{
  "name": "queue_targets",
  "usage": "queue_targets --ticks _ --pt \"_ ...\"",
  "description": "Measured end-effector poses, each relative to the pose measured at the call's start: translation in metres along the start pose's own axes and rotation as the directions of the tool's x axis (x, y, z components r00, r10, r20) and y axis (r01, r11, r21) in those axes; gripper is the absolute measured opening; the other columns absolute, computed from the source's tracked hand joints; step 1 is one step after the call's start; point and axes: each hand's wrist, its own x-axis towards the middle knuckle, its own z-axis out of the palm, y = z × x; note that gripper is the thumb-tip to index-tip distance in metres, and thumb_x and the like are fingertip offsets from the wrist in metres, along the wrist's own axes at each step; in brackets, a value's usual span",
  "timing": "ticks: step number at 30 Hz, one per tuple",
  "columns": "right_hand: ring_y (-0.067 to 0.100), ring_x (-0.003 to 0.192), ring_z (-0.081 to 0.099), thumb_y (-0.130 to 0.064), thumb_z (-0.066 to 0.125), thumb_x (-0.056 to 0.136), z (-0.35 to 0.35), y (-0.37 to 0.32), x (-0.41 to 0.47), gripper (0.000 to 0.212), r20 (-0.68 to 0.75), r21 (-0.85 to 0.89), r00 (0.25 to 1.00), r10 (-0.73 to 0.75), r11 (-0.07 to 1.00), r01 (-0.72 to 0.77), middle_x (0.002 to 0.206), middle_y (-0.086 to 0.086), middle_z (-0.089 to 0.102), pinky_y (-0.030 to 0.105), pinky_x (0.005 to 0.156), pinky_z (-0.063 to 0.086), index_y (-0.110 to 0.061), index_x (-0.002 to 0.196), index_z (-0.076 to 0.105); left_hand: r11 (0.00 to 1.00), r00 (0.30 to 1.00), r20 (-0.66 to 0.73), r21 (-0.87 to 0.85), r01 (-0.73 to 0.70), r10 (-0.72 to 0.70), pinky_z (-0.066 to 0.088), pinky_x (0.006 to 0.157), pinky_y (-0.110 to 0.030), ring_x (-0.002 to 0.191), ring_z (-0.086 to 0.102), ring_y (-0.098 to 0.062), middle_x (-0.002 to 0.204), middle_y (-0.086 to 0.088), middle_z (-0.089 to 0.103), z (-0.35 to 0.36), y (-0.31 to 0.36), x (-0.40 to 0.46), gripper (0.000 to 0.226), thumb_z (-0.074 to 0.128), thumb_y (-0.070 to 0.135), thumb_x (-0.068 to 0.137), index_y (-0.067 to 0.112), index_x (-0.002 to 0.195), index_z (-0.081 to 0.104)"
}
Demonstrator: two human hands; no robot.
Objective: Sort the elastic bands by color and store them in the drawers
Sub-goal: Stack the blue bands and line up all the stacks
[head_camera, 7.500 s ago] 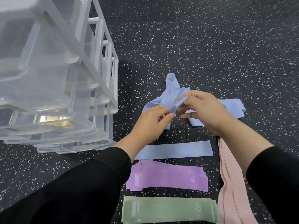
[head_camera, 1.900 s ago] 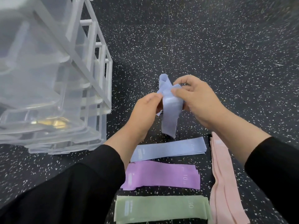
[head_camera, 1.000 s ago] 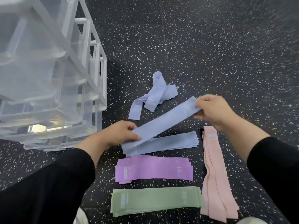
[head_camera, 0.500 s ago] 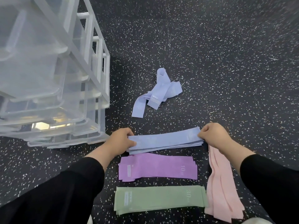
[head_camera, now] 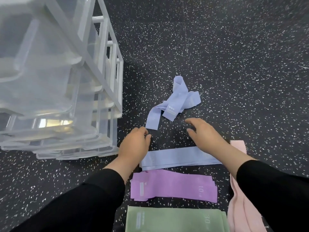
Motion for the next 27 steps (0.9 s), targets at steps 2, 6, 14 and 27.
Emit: queue_targets --ticks 2,6,14,27 --pt "0.016 0.115 0.054 -0.024 0.047 0.105 0.005 -0.012 0.015 0.044 0.086 0.096 0.996 0.028 0.995 -0.036 0.139 -0.004 0.050 0.026 0.087 0.045 -0.028 0.148 0.044 1.000 1.000 -0.011 0.003 -0.024 0.024 0.054 0.079 -0.040 0.090 0.060 -0.021 0.107 -0.001 0.060 0.000 0.002 0.004 0.024 0.048 0.035 0.104 0.018 0.114 0.062" --pt "0.007 0.067 0.045 -0.019 0.045 0.103 0.009 -0.028 0.045 0.038 0.175 0.367 0.968 0.178 0.901 -0.232 0.091 -0.007 0.051 0.023 0.057 0.036 -0.034 0.137 0.052 0.997 0.998 -0.037 -0.040 -0.059 0.057 0.054 0.078 -0.041 0.089 0.060 -0.020 0.101 0.001 0.060 0.002 0.004 0.011 0.024 0.048 0.035 0.104 0.018 0.111 0.064" --pt "0.013 0.082 0.050 -0.016 0.043 0.102 0.019 -0.048 0.068 0.036 0.176 0.707 0.898 0.402 0.584 -0.400 0.100 -0.006 0.057 0.030 0.078 0.045 -0.026 0.132 0.061 0.992 0.994 -0.074 -0.094 -0.087 0.080 0.051 0.077 -0.035 0.088 0.057 -0.018 0.098 0.003 0.060 0.007 0.008 0.012 0.022 0.048 0.033 0.105 0.019 0.108 0.065" --pt "0.018 0.107 0.069 -0.008 0.061 0.098 0.016 -0.062 0.059 0.009 0.139 0.965 0.922 0.360 0.160 -0.208 0.110 0.008 0.074 0.033 0.101 0.052 -0.008 0.099 0.070 0.978 0.999 -0.022 -0.201 -0.049 0.046 0.050 0.080 -0.032 0.089 0.058 -0.014 0.101 0.006 0.061 -0.004 0.014 0.009 0.022 0.049 0.033 0.105 0.021 0.111 0.066"
